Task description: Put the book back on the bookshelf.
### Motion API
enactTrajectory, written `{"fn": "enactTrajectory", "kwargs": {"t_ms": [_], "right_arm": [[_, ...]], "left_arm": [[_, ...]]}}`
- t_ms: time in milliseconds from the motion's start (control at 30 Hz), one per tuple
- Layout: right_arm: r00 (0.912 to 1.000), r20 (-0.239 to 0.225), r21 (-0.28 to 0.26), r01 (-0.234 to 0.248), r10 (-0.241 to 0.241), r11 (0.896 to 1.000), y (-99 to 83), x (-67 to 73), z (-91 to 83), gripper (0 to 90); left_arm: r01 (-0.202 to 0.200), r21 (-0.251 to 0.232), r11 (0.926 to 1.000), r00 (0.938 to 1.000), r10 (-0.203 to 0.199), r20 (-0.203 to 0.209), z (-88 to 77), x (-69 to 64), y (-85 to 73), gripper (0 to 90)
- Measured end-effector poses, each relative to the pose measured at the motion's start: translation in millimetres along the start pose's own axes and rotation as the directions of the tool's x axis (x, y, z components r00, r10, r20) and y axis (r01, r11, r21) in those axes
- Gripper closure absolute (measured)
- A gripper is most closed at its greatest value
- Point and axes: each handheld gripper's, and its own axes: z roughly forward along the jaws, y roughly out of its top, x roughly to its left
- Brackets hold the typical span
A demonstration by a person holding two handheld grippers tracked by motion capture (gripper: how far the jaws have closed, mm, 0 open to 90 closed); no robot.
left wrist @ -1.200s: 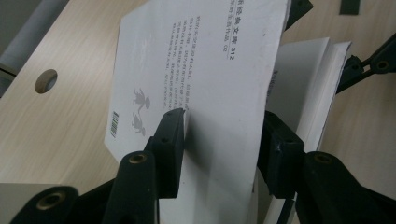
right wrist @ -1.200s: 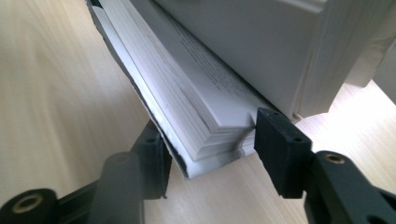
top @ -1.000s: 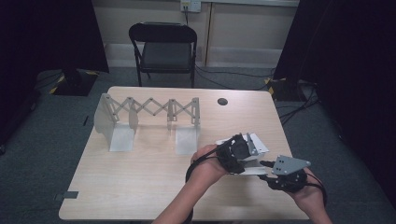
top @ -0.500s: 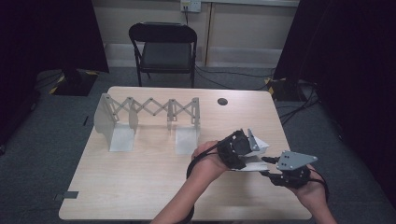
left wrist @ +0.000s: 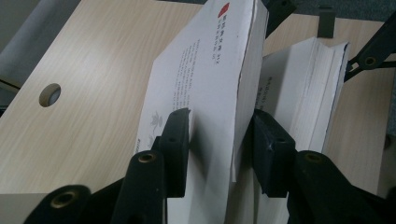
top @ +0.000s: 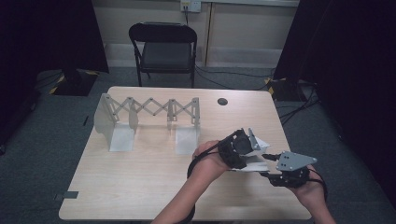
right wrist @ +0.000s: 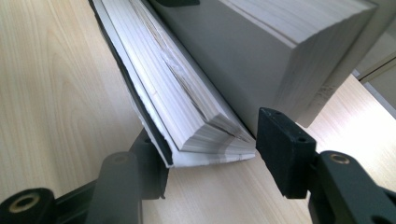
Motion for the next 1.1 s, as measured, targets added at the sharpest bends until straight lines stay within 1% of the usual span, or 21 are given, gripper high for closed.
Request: {"fn": "enactTrajectory", "kwargs": {"t_ms": [33,133,200,333,400,500,533,567,600,633,700,733,767,800,833,900,933,967,1033,1067,1100], "right_arm": [[0.9999,0.003,0.001,0.014,-0.014,1.000,1.3,0.4,1.2,46.7],[0.9997,0.001,0.001,0.024,-0.024,1.000,2.5,0.8,3.2,46.8],[0.9996,-0.003,-0.001,0.028,-0.028,1.000,3.2,1.0,5.3,46.9],[0.9981,-0.015,-0.015,0.059,-0.059,0.998,4.2,1.2,9.2,47.9],[0.9967,-0.039,-0.029,0.070,-0.071,0.997,4.8,1.2,11.3,53.3],[0.9939,-0.053,-0.031,0.096,-0.097,0.995,7.3,1.7,11.9,59.6],[0.9939,-0.053,-0.031,0.096,-0.097,0.995,7.3,1.7,11.9,59.6],[0.9909,-0.048,0.001,0.126,-0.126,0.992,12.7,3.2,11.8,63.3],[0.9896,-0.043,0.009,0.138,-0.137,0.990,14.9,3.4,11.7,63.9],[0.9886,-0.045,0.019,0.145,-0.144,0.989,17.6,3.1,11.8,64.5],[0.9864,-0.051,0.033,0.158,-0.156,0.987,22.2,0.9,12.1,65.2],[0.9853,-0.058,0.042,0.163,-0.161,0.986,24.4,0.0,12.0,65.5],[0.9843,-0.060,0.054,0.169,-0.166,0.984,27.0,-0.5,12.2,66.3],[0.9843,-0.060,0.054,0.169,-0.166,0.984,27.0,-0.5,12.2,66.3],[0.9837,-0.070,0.064,0.170,-0.166,0.983,29.5,-3.6,11.9,66.7],[0.9837,-0.078,0.068,0.167,-0.162,0.984,30.1,-5.1,11.6,66.8],[0.9830,-0.097,0.076,0.164,-0.156,0.984,33.7,-10.1,10.2,67.5],[0.9837,-0.101,0.082,0.157,-0.149,0.984,35.4,-11.5,9.5,68.0],[0.9834,-0.119,0.088,0.147,-0.137,0.985,40.0,-15.9,7.7,68.7],[0.9831,-0.127,0.096,0.144,-0.132,0.985,42.3,-17.3,6.8,69.1],[0.9824,-0.135,0.102,0.143,-0.129,0.984,44.3,-18.4,6.0,69.3]], "left_arm": [[-0.002,0.000,1.0000,1.0000,0.002,0.004,-0.2,0.7,-0.2,61.3],[-0.009,0.001,1.0000,0.9999,0.009,0.006,-0.5,1.3,-0.3,61.3],[-0.007,-0.002,1.0000,1.0000,0.007,0.005,0.0,0.3,-0.5,61.3],[-0.001,-0.008,1.0000,1.0000,0.001,0.007,-0.1,0.4,-1.1,61.1],[-0.001,-0.006,1.0000,1.0000,0.001,0.008,-0.3,0.5,-1.4,60.9],[0.000,-0.025,0.9997,1.0000,0.001,0.007,-0.4,2.0,-3.7,59.3],[0.000,-0.025,0.9997,1.0000,0.001,0.007,-0.4,2.0,-3.7,58.1],[-0.014,-0.039,0.9991,0.9998,0.013,-0.013,-2.0,2.8,-5.2,56.9],[-0.018,-0.051,0.9985,0.9987,0.016,-0.048,-3.4,2.8,-6.2,53.4],[-0.027,-0.063,0.9976,0.9975,0.022,-0.067,-5.6,3.9,-7.6,46.5],[-0.008,-0.080,0.9968,0.9975,0.003,-0.070,-10.6,8.3,-10.7,42.3],[-0.008,-0.080,0.9968,0.9975,0.003,-0.070,-10.6,8.3,-10.7,39.5],[0.043,-0.111,0.9929,0.9973,-0.049,-0.055,-17.1,12.7,-13.1,35.4],[0.043,-0.111,0.9929,0.9973,-0.049,-0.055,-17.1,12.7,-13.1,32.4],[0.059,-0.108,0.9924,0.9951,-0.067,-0.072,-26.6,17.9,-16.2,31.1],[0.063,-0.109,0.9920,0.9952,-0.070,-0.068,-30.1,20.0,-18.7,30.7],[0.081,-0.102,0.9915,0.9934,-0.088,-0.073,-33.0,23.0,-24.3,28.1],[0.089,-0.101,0.9909,0.9933,-0.096,-0.065,-34.0,24.5,-27.8,27.6],[0.110,-0.118,0.9869,0.9907,-0.118,-0.067,-38.3,25.9,-34.6,27.2],[0.130,-0.141,0.9814,0.9890,-0.139,-0.052,-40.5,26.5,-37.8,27.7],[0.140,-0.149,0.9789,0.9876,-0.149,-0.050,-42.6,27.2,-40.5,27.7]]}}
